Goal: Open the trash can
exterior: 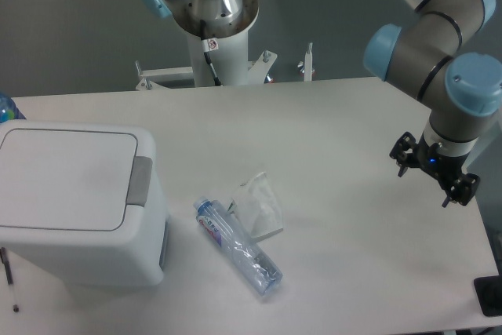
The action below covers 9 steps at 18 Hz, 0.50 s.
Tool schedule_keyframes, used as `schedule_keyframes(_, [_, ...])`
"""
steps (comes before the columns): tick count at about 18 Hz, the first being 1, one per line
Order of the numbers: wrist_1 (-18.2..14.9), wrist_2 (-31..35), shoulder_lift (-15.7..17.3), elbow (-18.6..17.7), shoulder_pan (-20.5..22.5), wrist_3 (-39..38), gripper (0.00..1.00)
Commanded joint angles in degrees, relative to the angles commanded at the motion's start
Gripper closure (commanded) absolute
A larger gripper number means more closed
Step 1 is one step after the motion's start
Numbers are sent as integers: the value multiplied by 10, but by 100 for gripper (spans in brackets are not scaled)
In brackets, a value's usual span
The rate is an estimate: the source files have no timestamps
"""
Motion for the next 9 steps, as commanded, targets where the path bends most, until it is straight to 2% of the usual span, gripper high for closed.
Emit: schedule_keyframes(9, [-1,-4,0,5,1,-3,0])
